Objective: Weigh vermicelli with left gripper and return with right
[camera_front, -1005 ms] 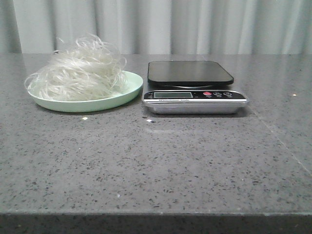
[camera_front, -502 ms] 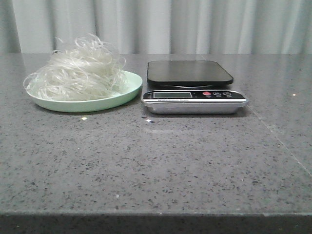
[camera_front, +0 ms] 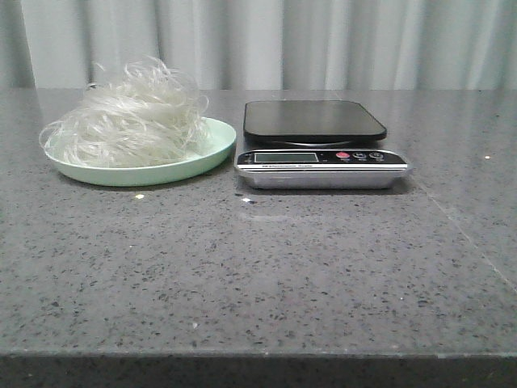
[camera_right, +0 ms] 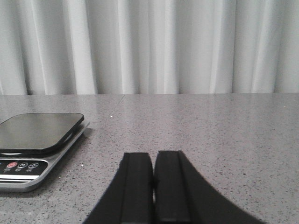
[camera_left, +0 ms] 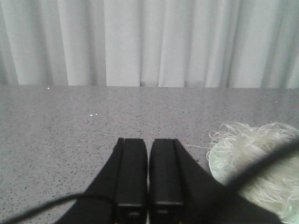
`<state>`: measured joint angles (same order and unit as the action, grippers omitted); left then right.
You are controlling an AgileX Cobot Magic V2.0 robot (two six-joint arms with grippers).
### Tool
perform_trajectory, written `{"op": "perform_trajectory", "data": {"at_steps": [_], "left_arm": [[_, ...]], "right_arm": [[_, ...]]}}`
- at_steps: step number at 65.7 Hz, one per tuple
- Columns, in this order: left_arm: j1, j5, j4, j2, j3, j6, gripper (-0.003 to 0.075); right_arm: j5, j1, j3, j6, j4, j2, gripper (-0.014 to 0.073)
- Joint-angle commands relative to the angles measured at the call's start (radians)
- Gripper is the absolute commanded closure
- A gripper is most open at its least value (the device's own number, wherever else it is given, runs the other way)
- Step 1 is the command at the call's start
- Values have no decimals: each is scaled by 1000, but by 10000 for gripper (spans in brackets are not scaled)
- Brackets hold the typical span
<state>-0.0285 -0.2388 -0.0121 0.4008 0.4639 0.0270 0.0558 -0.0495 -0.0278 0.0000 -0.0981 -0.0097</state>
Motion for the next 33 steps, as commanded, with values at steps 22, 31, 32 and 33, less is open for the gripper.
{"op": "perform_trajectory", "data": {"at_steps": [22, 31, 32, 33], "left_arm": [[-103, -102, 38, 313, 311, 2, 129], [-218, -197, 38, 461, 436, 2, 133], [-230, -203, 38, 478, 447, 2, 133], [-248, -210, 38, 503, 464, 2, 133]], "right_arm": [[82, 4, 8, -8, 8, -18, 426], [82, 4, 8, -8, 8, -18, 426], [82, 4, 8, -8, 8, -18, 426], [82, 4, 8, -8, 8, -18, 426]]}}
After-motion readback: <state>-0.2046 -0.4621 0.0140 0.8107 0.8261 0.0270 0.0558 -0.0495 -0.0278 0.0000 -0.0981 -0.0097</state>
